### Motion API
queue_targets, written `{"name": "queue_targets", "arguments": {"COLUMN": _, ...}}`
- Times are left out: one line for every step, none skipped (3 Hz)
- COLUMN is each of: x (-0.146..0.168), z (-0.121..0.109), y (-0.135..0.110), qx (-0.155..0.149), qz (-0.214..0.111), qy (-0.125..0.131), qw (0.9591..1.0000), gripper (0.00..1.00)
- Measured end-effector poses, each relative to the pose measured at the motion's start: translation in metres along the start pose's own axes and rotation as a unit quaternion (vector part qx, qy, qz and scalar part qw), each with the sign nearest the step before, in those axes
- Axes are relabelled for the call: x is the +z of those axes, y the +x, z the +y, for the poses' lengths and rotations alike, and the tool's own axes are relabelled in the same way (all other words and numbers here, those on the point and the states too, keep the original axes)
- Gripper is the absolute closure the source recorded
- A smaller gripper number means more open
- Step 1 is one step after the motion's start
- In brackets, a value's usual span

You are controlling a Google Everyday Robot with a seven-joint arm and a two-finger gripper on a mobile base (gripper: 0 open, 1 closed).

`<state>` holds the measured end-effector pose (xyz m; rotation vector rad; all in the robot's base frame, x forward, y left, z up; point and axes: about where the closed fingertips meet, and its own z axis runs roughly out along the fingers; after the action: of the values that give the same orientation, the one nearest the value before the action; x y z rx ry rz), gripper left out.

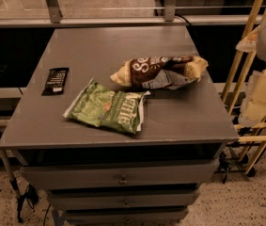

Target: Pick green jalapeno chip bag

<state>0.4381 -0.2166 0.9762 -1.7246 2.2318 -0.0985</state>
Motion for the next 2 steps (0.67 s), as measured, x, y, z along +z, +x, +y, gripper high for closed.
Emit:
{"name": "queue_targets", "arguments": {"x": 0.000, "z": 0.000, "y": 0.000, "qx": 0.000, "qz": 0.000, "qy": 0.000, "qw": 1.0000, "gripper": 0.00}}
{"name": "queue_targets", "arguments": {"x": 0.011, "z": 0.012, "y": -0.053, "qx": -0.037, "qz": -0.045, "qy": -0.018, "qw": 0.9981, "gripper": 0.00}}
